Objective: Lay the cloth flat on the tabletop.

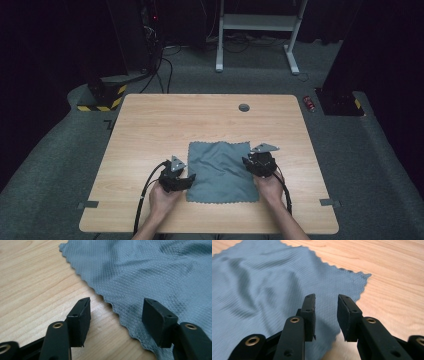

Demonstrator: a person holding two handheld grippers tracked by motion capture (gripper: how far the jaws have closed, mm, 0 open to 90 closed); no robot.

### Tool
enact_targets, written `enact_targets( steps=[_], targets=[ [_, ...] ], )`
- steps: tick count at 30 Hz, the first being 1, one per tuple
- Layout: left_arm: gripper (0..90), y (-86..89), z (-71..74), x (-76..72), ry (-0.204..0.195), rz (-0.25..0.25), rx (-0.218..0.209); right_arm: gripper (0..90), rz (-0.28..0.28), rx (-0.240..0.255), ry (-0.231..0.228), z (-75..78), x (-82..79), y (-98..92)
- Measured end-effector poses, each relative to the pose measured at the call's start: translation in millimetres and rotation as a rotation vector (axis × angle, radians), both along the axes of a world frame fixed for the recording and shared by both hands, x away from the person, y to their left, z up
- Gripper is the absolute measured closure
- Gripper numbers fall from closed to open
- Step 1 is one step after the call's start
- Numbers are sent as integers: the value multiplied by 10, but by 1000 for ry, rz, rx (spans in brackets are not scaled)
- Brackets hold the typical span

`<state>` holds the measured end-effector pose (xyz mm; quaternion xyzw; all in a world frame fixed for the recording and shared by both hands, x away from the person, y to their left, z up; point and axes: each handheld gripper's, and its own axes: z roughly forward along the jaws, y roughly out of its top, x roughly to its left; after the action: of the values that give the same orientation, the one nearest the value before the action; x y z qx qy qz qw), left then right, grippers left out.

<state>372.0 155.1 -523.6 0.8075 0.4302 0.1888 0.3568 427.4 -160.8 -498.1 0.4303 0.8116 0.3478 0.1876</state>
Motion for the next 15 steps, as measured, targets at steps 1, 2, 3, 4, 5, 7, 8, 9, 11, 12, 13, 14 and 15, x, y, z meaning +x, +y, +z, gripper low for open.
enact_targets(
  steps=[1,2,3,4,5,7,8,9,11,12,13,14,15],
  targets=[
    [384,13,-16,1,-14,-2,-6,683,-3,-6,3,-6,43,10],
    [377,23,-32,-1,-27,1,-17,686,-6,-15,7,-11,85,22],
    [375,27,-30,1,-24,10,-14,692,-7,-20,11,-16,114,34],
    [357,20,-31,2,-22,18,-12,699,-6,-27,10,-27,148,46],
    [346,20,-32,4,-23,21,-12,711,-2,-42,19,-42,194,62],
    [342,20,-32,3,-23,21,-12,744,5,-64,40,-71,253,97],
    [342,21,-31,4,-23,20,-10,768,11,-75,48,-88,279,115],
    [342,20,-32,3,-23,21,-11,797,19,-85,50,-110,296,124],
    [342,21,-31,4,-23,21,-10,833,24,-75,46,-145,329,106],
    [342,20,-32,4,-23,21,-10,842,11,-72,39,-152,352,85],
    [341,20,-31,5,-23,21,-10,846,-1,-68,32,-160,372,62],
    [341,17,-33,4,-22,23,-12,851,-27,-58,31,-166,409,18],
    [341,18,-32,6,-22,23,-12,852,-39,-59,45,-154,446,-5]
  ],
)
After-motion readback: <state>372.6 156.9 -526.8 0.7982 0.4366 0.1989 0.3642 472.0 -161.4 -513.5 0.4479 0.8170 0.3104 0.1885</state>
